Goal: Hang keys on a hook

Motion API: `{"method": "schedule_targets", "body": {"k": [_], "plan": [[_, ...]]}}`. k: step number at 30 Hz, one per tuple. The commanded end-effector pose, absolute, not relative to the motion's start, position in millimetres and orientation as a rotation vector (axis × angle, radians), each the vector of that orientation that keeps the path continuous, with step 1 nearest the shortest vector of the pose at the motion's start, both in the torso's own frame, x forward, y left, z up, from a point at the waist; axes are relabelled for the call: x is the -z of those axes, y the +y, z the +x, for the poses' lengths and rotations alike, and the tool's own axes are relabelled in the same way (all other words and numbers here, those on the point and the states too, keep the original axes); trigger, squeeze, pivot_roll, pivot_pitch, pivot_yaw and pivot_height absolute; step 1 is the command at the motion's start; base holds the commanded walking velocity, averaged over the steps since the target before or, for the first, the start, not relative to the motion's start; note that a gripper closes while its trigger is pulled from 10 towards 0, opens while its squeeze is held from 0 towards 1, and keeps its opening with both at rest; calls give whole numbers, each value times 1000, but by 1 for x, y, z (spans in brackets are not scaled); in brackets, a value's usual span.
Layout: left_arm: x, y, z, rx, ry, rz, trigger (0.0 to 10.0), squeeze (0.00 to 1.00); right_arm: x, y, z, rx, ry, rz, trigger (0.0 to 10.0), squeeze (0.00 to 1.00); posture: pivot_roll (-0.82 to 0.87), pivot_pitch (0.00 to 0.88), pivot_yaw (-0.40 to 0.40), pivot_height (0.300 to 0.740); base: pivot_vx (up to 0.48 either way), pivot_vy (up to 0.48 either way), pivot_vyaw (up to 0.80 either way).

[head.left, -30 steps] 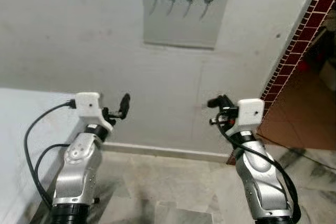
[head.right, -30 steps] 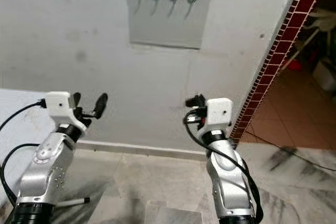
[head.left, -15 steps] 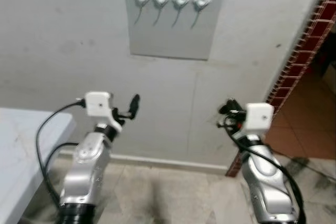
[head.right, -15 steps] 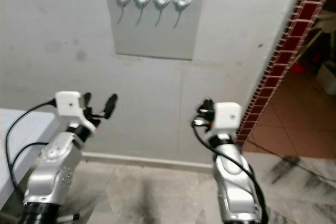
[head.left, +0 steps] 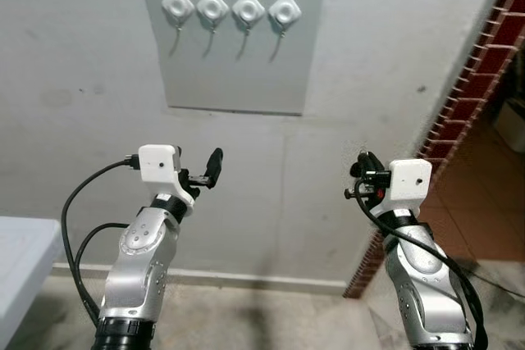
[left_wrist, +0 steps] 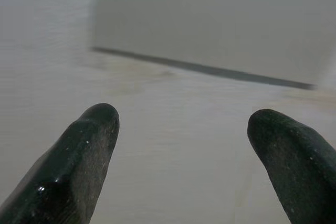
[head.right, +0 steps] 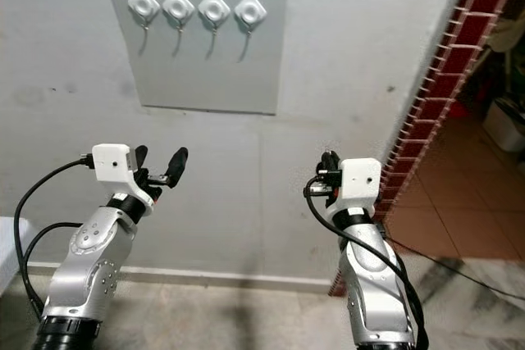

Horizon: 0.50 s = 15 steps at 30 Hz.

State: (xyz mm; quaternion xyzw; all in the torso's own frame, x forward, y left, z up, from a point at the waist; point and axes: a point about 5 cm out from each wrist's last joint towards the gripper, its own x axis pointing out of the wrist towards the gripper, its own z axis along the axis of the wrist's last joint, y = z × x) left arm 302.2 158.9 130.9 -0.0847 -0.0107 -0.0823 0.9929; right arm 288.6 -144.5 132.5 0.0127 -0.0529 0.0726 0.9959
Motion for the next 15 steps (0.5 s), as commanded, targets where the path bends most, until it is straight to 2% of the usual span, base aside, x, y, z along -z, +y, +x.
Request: {"method": "schedule_targets", "body": {"k": [1, 11, 15], "plan": [[-138, 154, 304, 179, -45, -161, 10000, 0, -138, -150, 289, -132, -123, 15, 10000, 0, 33, 22, -18, 740, 424, 0, 0], [-137, 153, 305, 143, -29, -222, 10000, 0, -136, -151, 289, -135, -111, 9, 10000, 0, 31, 23, -21, 740, 399, 0, 0], [-139, 149, 306, 152, -39, -233, 10000, 0, -135, -149, 290, -168, -94, 10, 10000, 0, 32, 18, -26, 740, 0, 0, 0]]}}
